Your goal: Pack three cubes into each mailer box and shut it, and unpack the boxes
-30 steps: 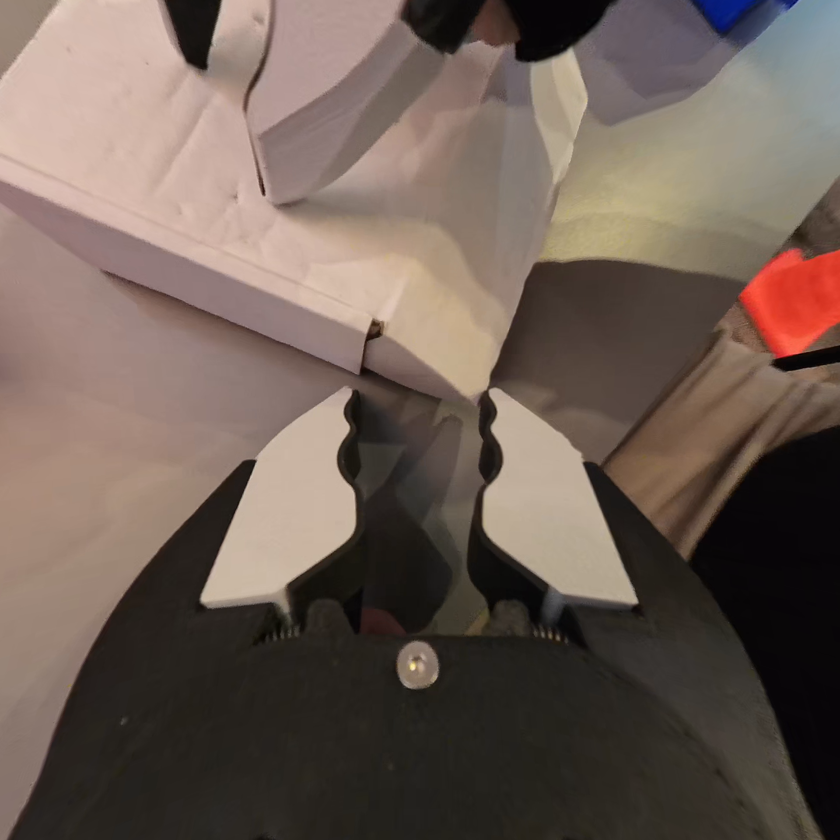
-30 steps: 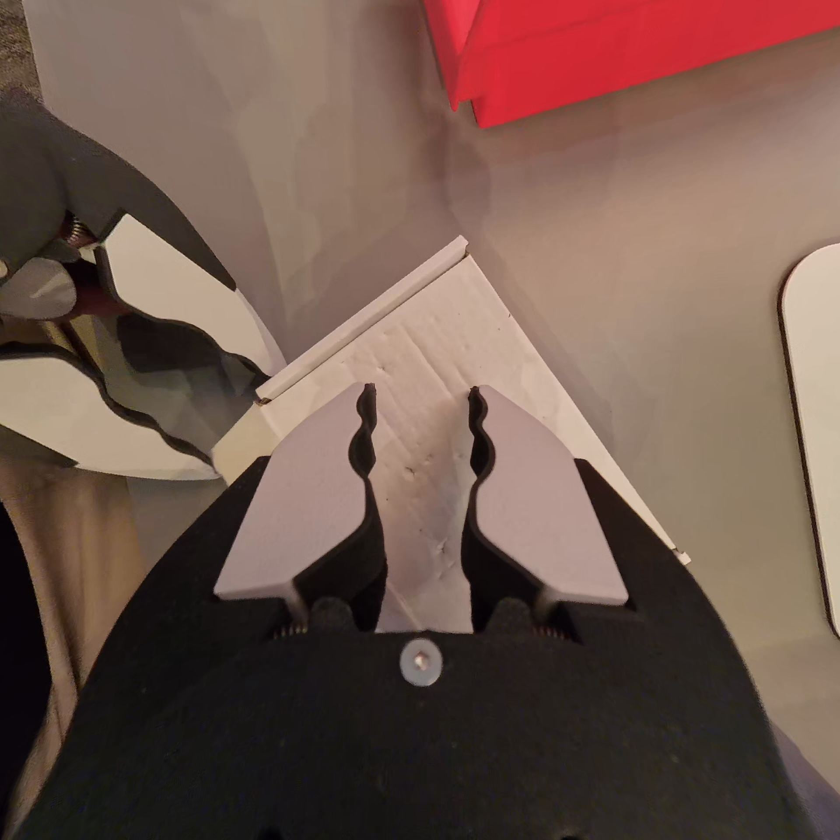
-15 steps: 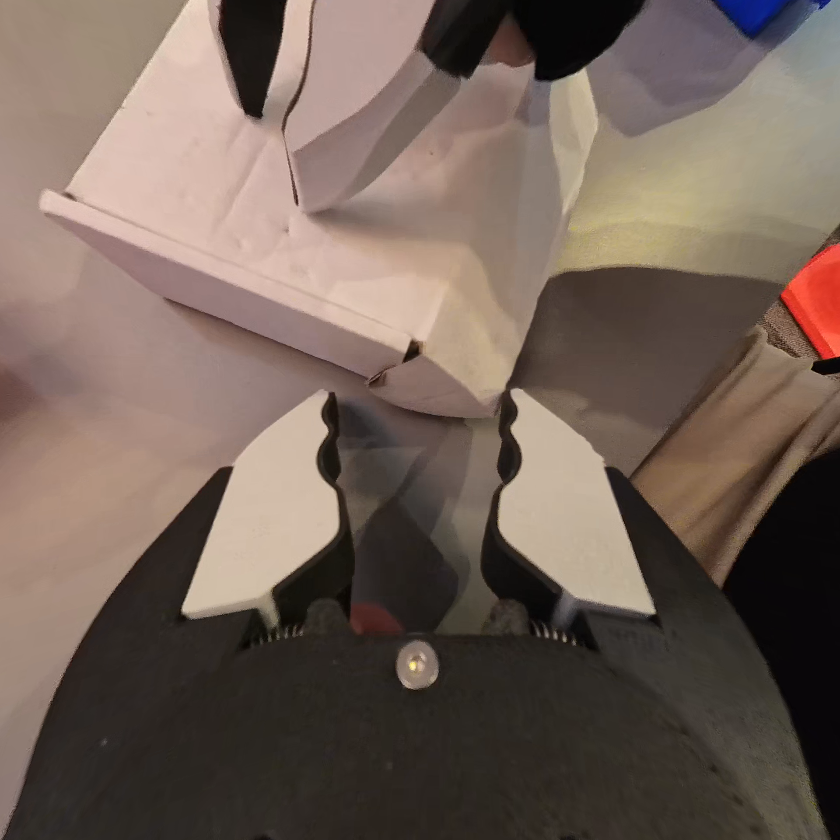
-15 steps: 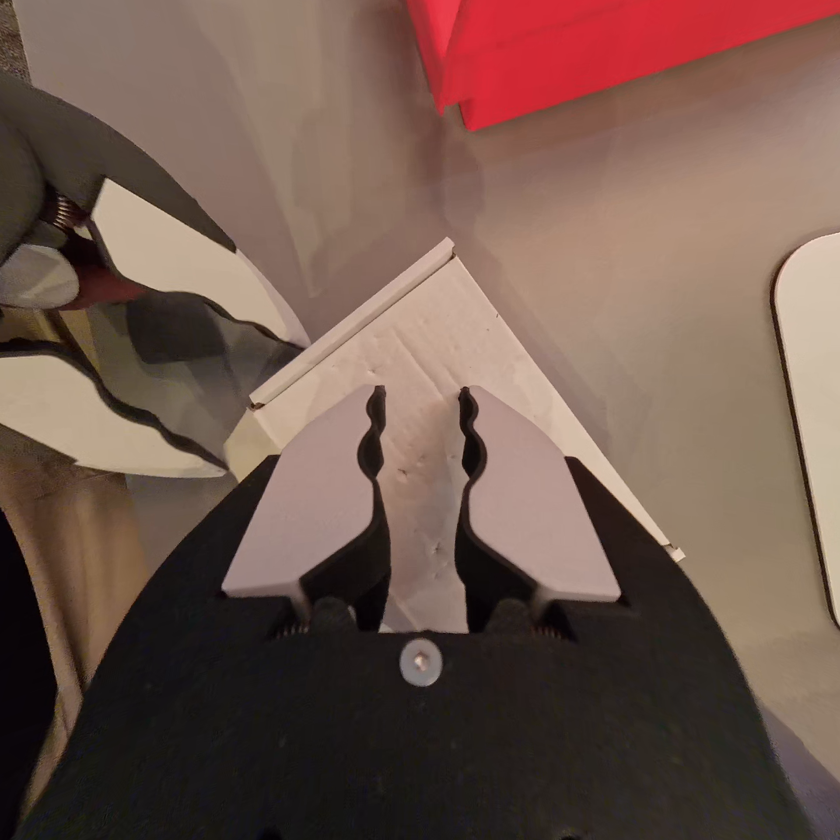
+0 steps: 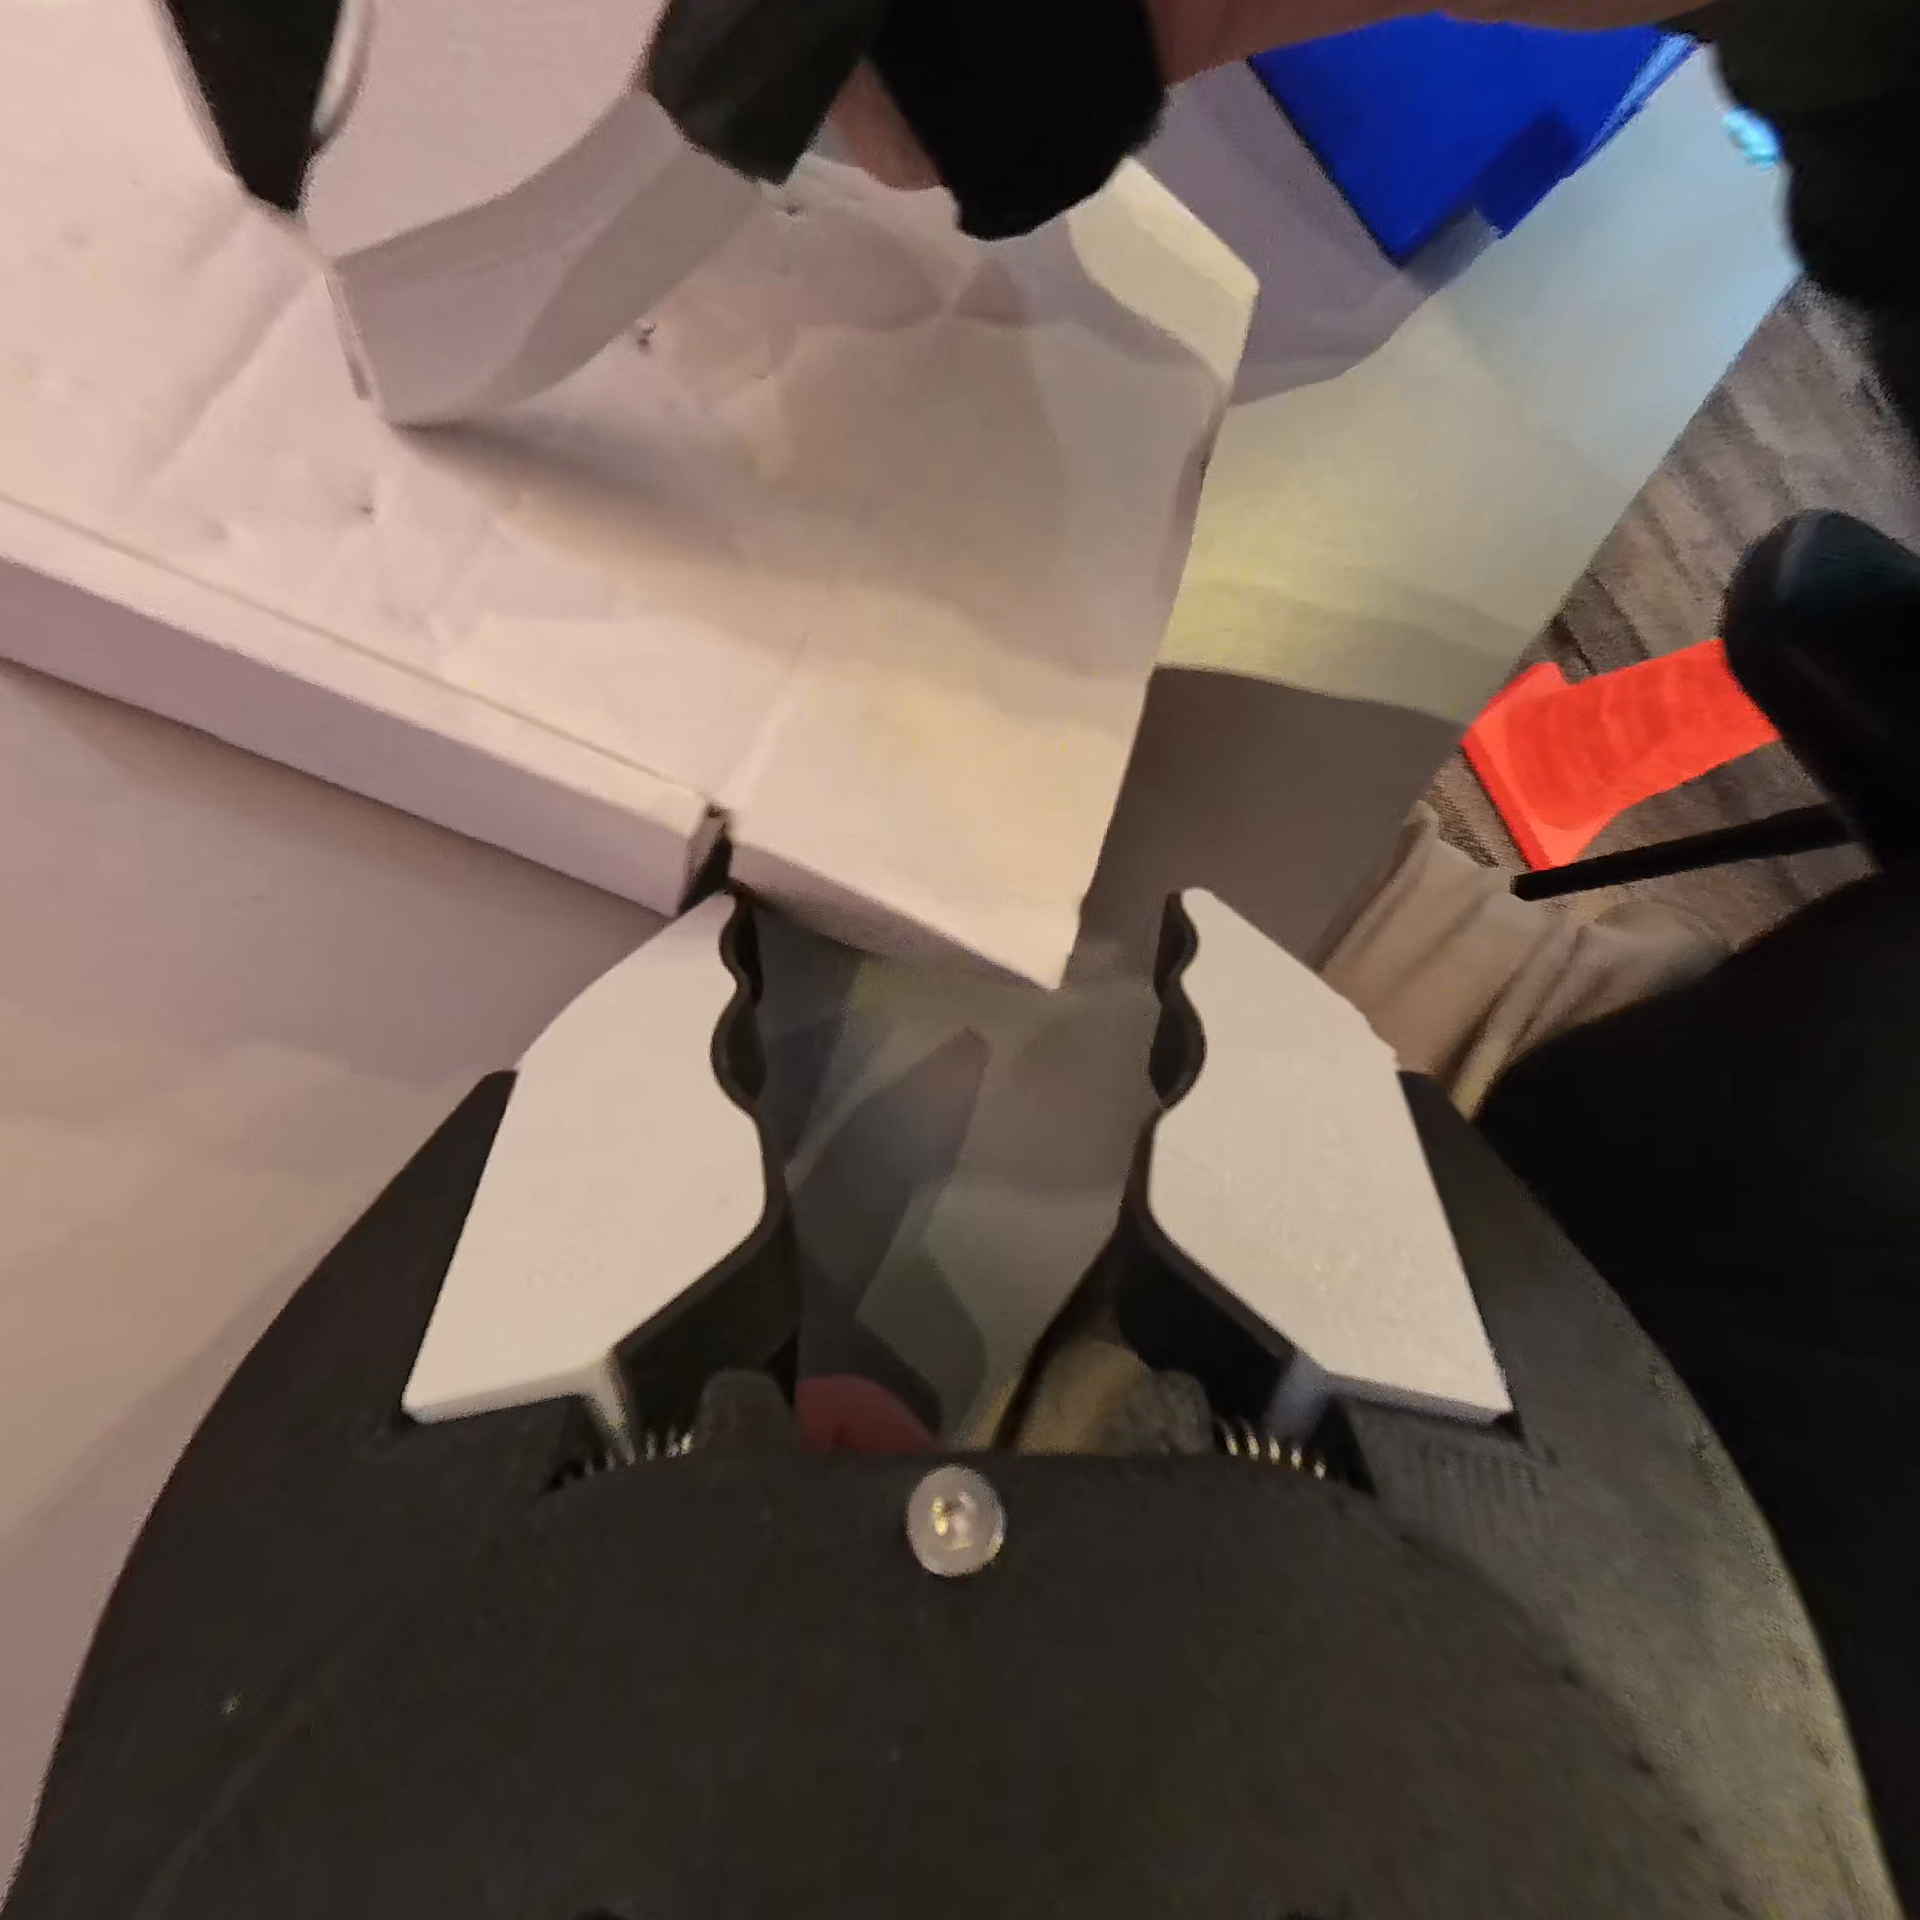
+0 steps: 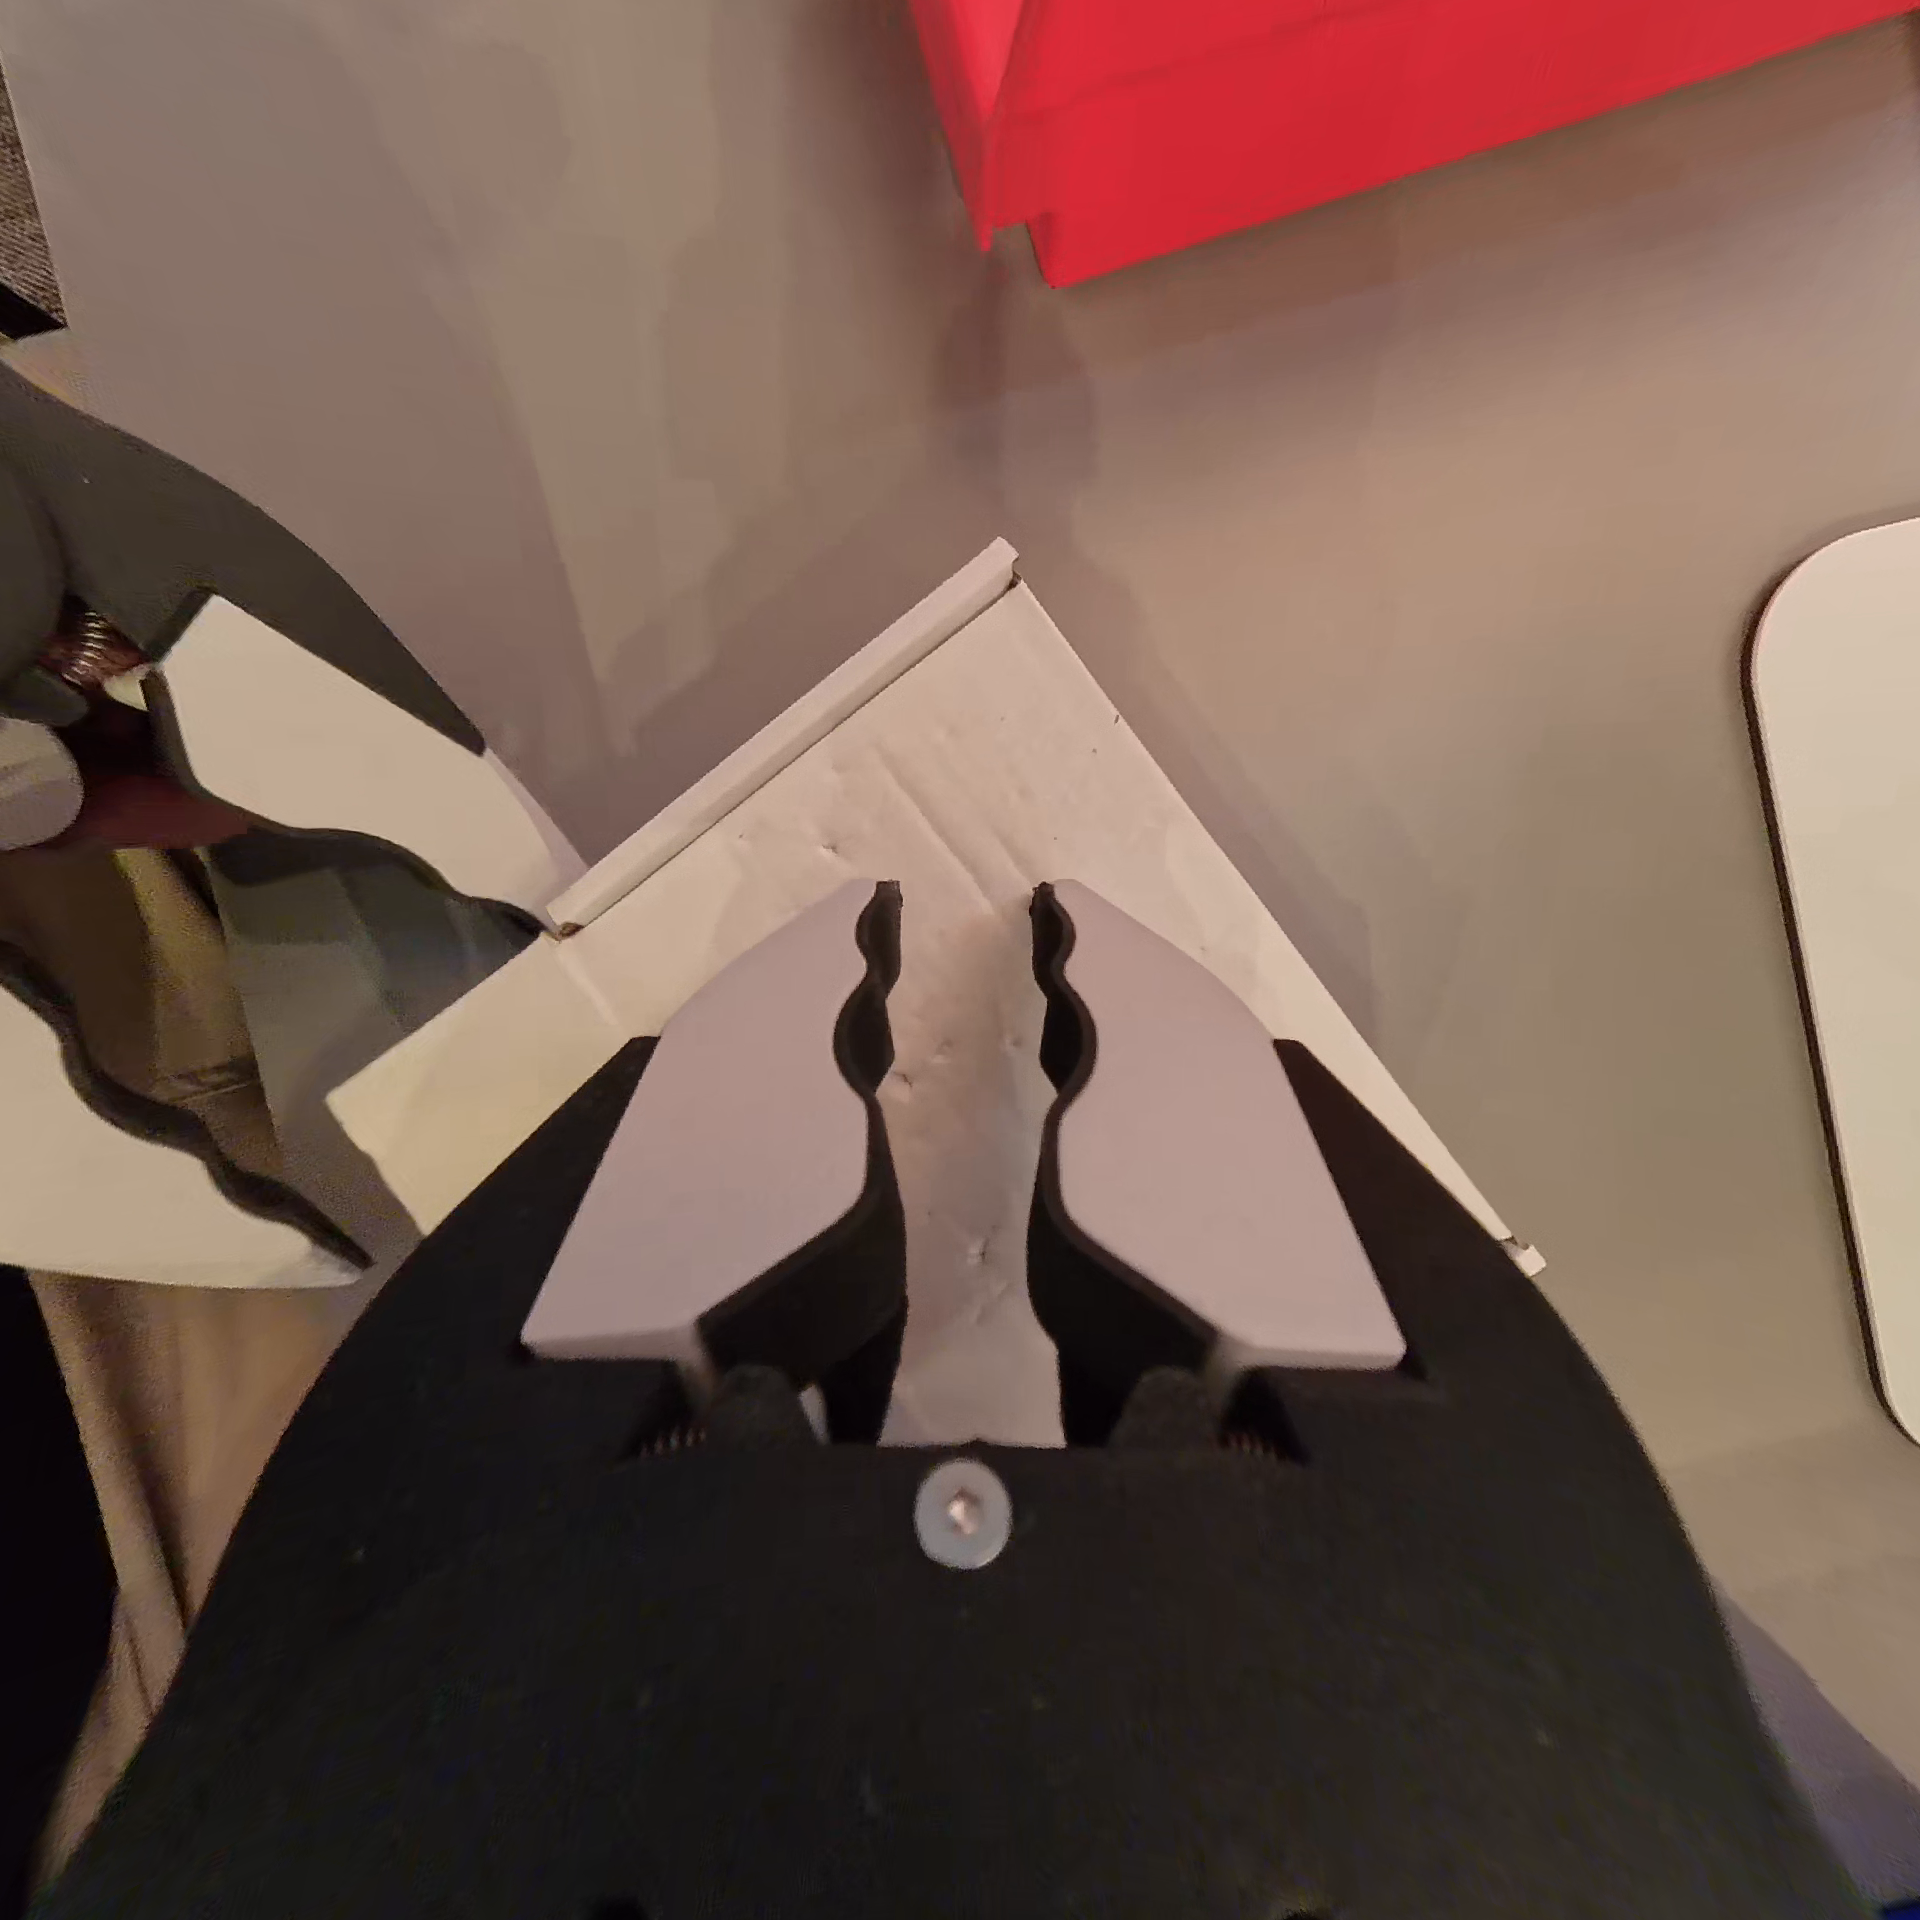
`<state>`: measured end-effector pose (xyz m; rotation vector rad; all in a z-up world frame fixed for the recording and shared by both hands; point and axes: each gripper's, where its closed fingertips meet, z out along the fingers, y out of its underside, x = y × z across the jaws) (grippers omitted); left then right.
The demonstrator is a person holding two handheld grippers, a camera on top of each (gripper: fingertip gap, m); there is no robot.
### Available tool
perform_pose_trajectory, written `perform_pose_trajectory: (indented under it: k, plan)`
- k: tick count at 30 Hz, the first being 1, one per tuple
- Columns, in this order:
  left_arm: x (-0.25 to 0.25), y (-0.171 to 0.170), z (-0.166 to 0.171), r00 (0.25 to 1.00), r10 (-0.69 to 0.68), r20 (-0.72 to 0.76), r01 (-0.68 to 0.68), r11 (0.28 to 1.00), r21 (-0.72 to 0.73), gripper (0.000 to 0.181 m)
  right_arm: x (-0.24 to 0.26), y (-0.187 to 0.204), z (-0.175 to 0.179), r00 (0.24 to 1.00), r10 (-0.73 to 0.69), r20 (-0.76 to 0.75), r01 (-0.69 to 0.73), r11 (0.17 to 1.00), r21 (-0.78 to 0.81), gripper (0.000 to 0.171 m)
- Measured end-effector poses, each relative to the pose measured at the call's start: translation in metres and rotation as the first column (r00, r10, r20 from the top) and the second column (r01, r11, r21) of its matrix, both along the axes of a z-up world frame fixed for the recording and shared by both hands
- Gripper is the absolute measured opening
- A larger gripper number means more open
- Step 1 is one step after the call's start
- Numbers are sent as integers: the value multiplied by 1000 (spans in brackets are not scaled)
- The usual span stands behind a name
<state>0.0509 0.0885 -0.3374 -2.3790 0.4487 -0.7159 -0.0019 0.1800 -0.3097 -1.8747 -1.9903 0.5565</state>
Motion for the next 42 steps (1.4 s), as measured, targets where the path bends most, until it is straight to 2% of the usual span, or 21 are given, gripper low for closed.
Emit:
perform_pose_trajectory:
  k: [1, 3, 6, 15, 19, 20, 22, 23, 25, 26, 29, 32, 35, 37, 39, 42]
  plan:
    - [-5, 4, -2, 999, 27, -22, -27, 1000, 3, 68, 0, 0, 0, 1000, -1, 1, 1, 1000, 0, 24]
    - [-6, 8, -2, 998, 61, 25, -61, 998, -21, 60, 0, 0, 0, 1000, 0, 4, 0, 1000, 3, 24]
    - [-10, 7, -7, 996, 89, -29, -90, 995, -35, 61, 0, 0, 0, 1000, -1, 3, 1, 1000, 0, 24]
    - [-12, 7, -8, 994, 98, -45, -99, 995, -23, 58, 0, 0, 0, 1000, 1, 10, -1, 1000, 5, 24]
    - [-18, 10, -13, 982, 113, -149, -113, 994, 9, 52, -1, 0, 0, 1000, -3, 10, 3, 1000, 6, 24]
    - [-19, 10, -14, 979, 113, -170, -113, 994, 13, 53, 0, 0, 0, 1000, -3, 12, 3, 1000, 9, 24]
    - [-35, 15, -17, 950, 140, -278, -134, 990, 40, 77, -1, 0, 0, 1000, -3, 15, 3, 1000, 13, 24]
    - [-40, 16, -19, 943, 139, -304, -130, 990, 47, 82, -1, 0, 0, 1000, -4, 15, 4, 1000, 12, 24]
    - [-30, 10, -15, 970, 92, -223, -92, 996, 14, 82, -1, 1, 0, 1000, -4, 17, 4, 1000, 14, 24]
    - [-31, 8, -14, 967, 84, -240, -82, 996, 21, 86, -1, 0, 0, 1000, -6, 15, 5, 1000, 13, 24]
    - [-41, 15, 4, 958, 99, -268, -61, 987, 146, 92, -1, 0, 1, 1000, -6, 20, 6, 1000, 13, 24]
    - [-45, 29, 24, 933, 67, -354, 36, 960, 278, 94, -1, -1, 3, 1000, -14, 24, 14, 1000, -10, 24]
    - [-45, 35, 16, 862, -12, -508, 185, 938, 293, 99, 1, -7, 9, 1000, -16, 14, 18, 992, -127, 29]
    - [-44, 37, 14, 858, -36, -512, 210, 934, 288, 96, 7, -1, 24, 998, -41, -43, 35, 992, -124, 32]
    - [-44, 37, 13, 850, -62, -522, 234, 934, 269, 93, 22, 10, 51, 987, -106, -121, 89, 986, -141, 34]
    - [-46, 38, 17, 837, -95, -540, 269, 929, 254, 95, 75, 36, 68, 959, -255, -125, 238, 961, -141, 46]
